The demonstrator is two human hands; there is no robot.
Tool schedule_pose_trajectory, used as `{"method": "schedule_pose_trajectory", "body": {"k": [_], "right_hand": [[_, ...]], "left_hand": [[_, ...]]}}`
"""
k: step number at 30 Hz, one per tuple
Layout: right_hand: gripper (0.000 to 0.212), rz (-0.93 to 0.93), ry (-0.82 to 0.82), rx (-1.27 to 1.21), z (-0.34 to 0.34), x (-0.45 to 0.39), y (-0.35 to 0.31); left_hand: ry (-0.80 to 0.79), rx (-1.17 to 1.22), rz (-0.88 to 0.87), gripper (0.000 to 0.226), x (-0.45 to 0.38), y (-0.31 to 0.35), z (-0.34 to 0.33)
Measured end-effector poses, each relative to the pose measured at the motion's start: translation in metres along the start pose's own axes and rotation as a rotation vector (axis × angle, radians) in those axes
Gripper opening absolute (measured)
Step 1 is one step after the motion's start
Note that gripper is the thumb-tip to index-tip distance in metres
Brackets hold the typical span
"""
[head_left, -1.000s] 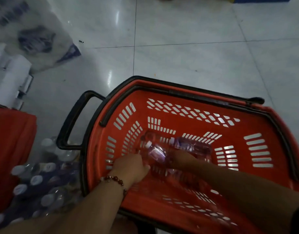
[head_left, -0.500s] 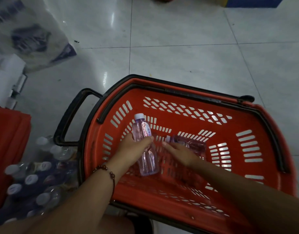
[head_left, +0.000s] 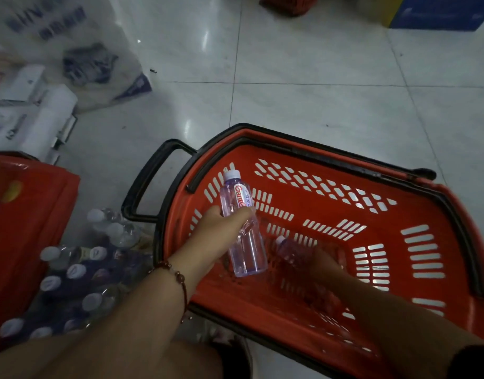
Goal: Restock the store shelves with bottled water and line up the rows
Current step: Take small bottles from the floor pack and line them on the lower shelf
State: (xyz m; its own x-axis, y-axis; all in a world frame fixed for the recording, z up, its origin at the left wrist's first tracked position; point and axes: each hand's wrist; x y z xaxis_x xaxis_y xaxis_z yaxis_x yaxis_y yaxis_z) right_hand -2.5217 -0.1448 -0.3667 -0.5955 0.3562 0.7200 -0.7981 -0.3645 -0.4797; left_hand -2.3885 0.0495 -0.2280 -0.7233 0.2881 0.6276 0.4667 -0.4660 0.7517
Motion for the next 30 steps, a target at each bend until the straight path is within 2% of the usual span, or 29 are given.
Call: {"method": "schedule_pose_trajectory", "body": {"k": [3,5,7,9,11,13,15,18,20,22,23,25,27,28,29,30], "right_hand": [[0.056,0.003,-0.019,-0.012,0.007,0.005,-0.001],[0.051,0.04,-0.068,-0.112,0.018,0.024,-0.016],[0.059,0.069,-0.134,-0.266,0.03,0.054,-0.042],[0.059,0.086,-0.277,-0.451,0.041,0.089,-0.067],[0.052,0.084,-0.412,-0.713,0.049,0.123,-0.09],[0.052,0.098,-0.536,-0.915,0.052,0.151,-0.111],[0.048,0.158,-0.632,-1.002,0.05,0.179,-0.134],[0.041,0.264,-0.72,-0.985,0.042,0.223,-0.173],[0.051,0.367,-0.761,-0.968,0.027,0.252,-0.198],[0.058,0.485,-0.781,-0.911,0.004,0.275,-0.224],[0.059,0.519,-0.801,-0.904,-0.007,0.282,-0.237],[0.068,0.469,-0.964,-0.898,-0.033,0.296,-0.264],[0.075,0.394,-1.174,-0.863,-0.061,0.317,-0.295],[0.075,0.409,-1.236,-0.809,-0.077,0.327,-0.308],[0.072,0.436,-1.268,-0.745,-0.094,0.336,-0.319],[0.065,0.463,-1.283,-0.669,-0.11,0.344,-0.33]], "left_hand": [[0.016,0.059,-0.025,0.019,0.018,0.013,0.012],[0.033,0.093,-0.054,0.028,0.033,0.024,0.022],[0.048,0.147,-0.089,0.043,0.052,0.037,0.034],[0.042,0.251,-0.109,0.046,0.07,0.049,0.047],[0.039,0.394,-0.12,0.032,0.093,0.061,0.062],[-0.003,0.561,-0.124,0.032,0.118,0.071,0.082],[0.029,0.636,-0.135,0.036,0.146,0.069,0.107],[0.127,0.706,-0.209,0.033,0.201,0.057,0.155],[0.211,0.689,-0.258,0.032,0.235,0.056,0.194],[0.39,0.585,-0.341,0.05,0.278,0.033,0.235],[0.379,0.578,-0.379,0.061,0.295,0.013,0.254],[0.457,0.75,-0.419,0.059,0.328,-0.015,0.284],[0.595,0.77,-0.466,0.092,0.358,-0.054,0.313],[0.592,0.823,-0.582,0.098,0.376,-0.076,0.32],[0.559,0.948,-0.596,0.079,0.388,-0.096,0.332],[0.601,0.991,-0.598,0.059,0.402,-0.112,0.334]]}}
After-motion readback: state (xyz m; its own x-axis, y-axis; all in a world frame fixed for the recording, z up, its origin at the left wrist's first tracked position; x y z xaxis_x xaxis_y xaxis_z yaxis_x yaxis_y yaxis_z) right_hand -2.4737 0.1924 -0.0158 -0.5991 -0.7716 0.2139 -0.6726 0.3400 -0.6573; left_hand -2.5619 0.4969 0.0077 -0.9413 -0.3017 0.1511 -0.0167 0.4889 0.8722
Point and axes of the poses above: each hand's wrist, its own x-axis away from the middle knuckle, its own z-axis out of the back of the hand, y = z × x, and after that the axes turned 2 degrees about y, right-handed
